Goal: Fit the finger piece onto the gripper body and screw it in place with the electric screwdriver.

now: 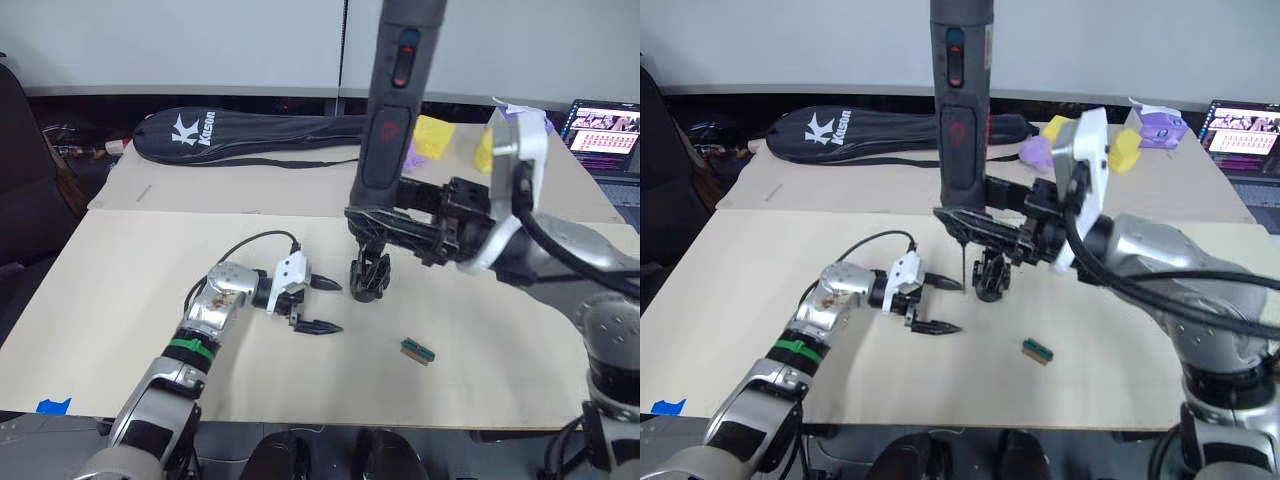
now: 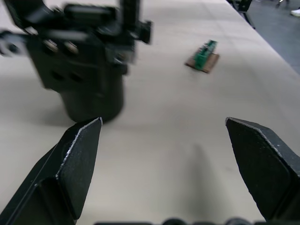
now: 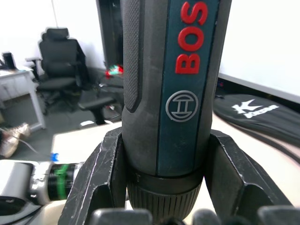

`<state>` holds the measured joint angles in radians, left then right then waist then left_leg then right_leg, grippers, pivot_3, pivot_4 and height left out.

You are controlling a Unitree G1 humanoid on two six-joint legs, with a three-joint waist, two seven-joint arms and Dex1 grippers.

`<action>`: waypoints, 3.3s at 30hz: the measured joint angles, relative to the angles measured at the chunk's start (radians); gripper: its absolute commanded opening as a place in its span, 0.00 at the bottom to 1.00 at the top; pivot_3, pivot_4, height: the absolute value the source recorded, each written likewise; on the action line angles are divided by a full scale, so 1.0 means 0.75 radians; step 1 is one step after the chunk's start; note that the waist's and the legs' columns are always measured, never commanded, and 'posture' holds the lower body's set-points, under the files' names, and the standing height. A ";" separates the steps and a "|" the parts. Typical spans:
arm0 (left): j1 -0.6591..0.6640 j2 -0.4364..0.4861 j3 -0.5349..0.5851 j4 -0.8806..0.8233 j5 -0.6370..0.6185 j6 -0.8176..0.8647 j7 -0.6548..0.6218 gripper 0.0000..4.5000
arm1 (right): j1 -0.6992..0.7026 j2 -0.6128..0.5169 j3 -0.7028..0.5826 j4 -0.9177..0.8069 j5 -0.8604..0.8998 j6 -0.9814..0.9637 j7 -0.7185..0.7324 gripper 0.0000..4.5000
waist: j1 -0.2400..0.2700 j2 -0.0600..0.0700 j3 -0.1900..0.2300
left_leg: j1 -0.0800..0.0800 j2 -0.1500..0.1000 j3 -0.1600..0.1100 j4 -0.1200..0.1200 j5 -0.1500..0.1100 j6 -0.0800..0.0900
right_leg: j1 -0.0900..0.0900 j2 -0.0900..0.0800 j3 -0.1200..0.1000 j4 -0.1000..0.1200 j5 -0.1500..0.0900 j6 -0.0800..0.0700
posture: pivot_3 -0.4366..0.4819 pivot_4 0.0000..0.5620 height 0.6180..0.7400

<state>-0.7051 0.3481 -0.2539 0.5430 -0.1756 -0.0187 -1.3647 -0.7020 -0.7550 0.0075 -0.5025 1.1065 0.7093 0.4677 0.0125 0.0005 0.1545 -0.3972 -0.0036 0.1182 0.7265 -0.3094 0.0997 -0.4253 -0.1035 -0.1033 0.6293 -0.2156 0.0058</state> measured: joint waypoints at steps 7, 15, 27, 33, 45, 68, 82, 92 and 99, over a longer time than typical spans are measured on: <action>-0.102 -0.050 0.010 0.198 0.025 -0.066 0.009 1.00 | -0.052 0.051 0.061 0.123 -0.214 0.000 0.076 0.43 | -0.001 0.000 0.000 | -0.004 0.000 -0.001 0.002 0.000 0.000 | -0.001 0.003 -0.002 0.000 0.001 0.002 | 0.48 0.27 1.00; -0.176 -0.115 0.016 0.356 0.072 -0.159 0.024 1.00 | 0.010 0.065 0.058 0.131 -0.309 0.003 0.122 0.43 | -0.004 0.000 0.000 | -0.004 0.000 0.000 0.002 0.000 -0.001 | -0.001 0.005 -0.002 0.000 0.001 0.002 | 0.48 0.27 1.00; -0.214 -0.151 0.028 0.463 0.099 -0.211 0.053 1.00 | 0.072 0.119 0.053 0.131 -0.403 0.002 0.135 0.43 | -0.006 0.000 0.000 | -0.003 0.001 0.000 0.002 0.001 -0.002 | -0.001 0.006 -0.002 0.000 0.001 0.002 | 0.48 0.27 1.00; -0.214 -0.151 0.031 0.463 0.107 -0.213 0.053 1.00 | 0.071 0.160 0.017 0.132 -0.419 0.001 0.148 0.43 | -0.006 0.000 0.000 | -0.003 0.001 0.000 0.002 0.001 -0.002 | -0.001 0.006 -0.002 0.000 0.001 0.002 | 0.48 0.27 1.00; -0.214 -0.158 0.047 0.475 0.111 -0.241 0.057 1.00 | 0.051 0.185 0.006 0.131 -0.413 0.030 0.147 0.43 | -0.007 0.000 0.000 | -0.003 0.000 0.000 0.002 0.001 -0.002 | -0.001 0.006 -0.002 0.000 0.001 0.002 | 0.48 0.27 1.00; -0.232 -0.177 0.054 0.500 0.128 -0.258 0.067 1.00 | 0.051 0.206 0.006 0.139 -0.526 0.026 0.196 0.43 | -0.009 0.000 0.000 | -0.003 0.000 0.000 0.002 0.001 -0.002 | -0.001 0.006 -0.002 0.000 0.001 0.002 | 0.48 0.27 1.00; -0.232 -0.179 0.054 0.500 0.128 -0.257 0.065 1.00 | 0.063 0.222 0.006 0.139 -0.557 0.026 0.215 0.43 | -0.010 0.000 0.000 | -0.003 0.000 0.000 0.002 0.001 -0.002 | -0.001 0.006 -0.002 0.000 0.001 0.002 | 0.48 0.27 1.00; -0.232 -0.181 0.054 0.500 0.128 -0.258 0.066 1.00 | 0.074 0.228 -0.001 0.139 -0.579 0.022 0.226 0.43 | -0.011 0.000 0.000 | -0.003 0.000 0.000 0.002 0.001 -0.002 | -0.001 0.006 -0.002 0.000 0.001 0.002 | 0.48 0.27 1.00; -0.232 -0.182 0.054 0.500 0.128 -0.258 0.068 1.00 | 0.074 0.235 -0.004 0.139 -0.582 0.022 0.238 0.43 | -0.012 0.000 0.000 | -0.003 0.000 0.000 0.002 0.001 -0.002 | -0.001 0.007 -0.002 0.000 0.001 0.002 | 0.48 0.27 1.00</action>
<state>-0.8791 0.2113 -0.2131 0.9179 -0.0796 -0.2122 -1.3136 -0.6465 -0.5791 0.0046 -0.3984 0.6696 0.7258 0.6460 0.0037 0.0005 0.1545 -0.3995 -0.0033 0.1183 0.7278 -0.3088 0.0983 -0.4258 -0.0986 -0.1045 0.6294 -0.2148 0.0074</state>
